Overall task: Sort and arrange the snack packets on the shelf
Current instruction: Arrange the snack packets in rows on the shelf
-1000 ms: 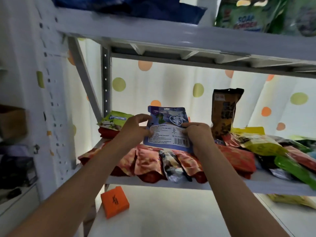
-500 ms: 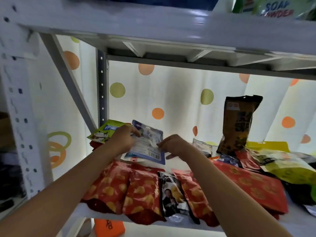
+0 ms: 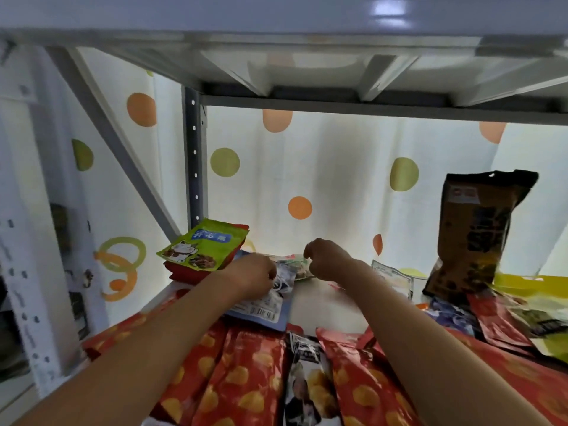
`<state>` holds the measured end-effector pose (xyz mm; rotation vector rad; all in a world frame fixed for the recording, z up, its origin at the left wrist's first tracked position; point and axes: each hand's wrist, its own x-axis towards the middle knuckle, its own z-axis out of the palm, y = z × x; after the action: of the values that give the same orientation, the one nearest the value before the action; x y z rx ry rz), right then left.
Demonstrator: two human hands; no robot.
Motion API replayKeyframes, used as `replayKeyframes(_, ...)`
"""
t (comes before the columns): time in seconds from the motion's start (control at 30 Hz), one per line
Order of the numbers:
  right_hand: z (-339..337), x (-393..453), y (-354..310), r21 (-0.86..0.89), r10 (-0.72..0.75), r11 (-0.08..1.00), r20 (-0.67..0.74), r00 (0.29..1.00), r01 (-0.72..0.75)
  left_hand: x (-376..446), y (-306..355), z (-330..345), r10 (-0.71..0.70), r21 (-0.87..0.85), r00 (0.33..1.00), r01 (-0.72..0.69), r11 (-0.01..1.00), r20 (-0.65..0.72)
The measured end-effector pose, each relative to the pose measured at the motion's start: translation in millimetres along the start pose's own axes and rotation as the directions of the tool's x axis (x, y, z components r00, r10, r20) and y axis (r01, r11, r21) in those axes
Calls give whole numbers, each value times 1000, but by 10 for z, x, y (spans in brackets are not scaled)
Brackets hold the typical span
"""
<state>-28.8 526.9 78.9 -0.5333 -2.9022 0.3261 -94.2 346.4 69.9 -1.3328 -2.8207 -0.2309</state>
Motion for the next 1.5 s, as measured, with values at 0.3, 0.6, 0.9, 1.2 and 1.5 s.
replayKeyframes(0.3,240,217,71,-249,-85,963,68,994,99,73,-20,80,23,99,1000,-22,995,0)
replayKeyframes(0.6,-89,-93,148,-426,-131,902,-122,984,67,-36,-140,50,39,-26,999,-40,999,-20)
replayKeyframes(0.9,-658,-620,101,-13,45,998,-498,866,-60,-215,-137,-7,43,-423,991,-92,902,-124)
replayKeyframes(1.2,-818,-1638,-523,761,307,615,-475,825,209,-698,194,-355,7,-994,999,-45,-104,-46)
replayKeyframes(1.5,-261,-2846,-1090,933,516,309,-327,791,184,-1662,712,-225,41,-860,943,-282,-426,-330)
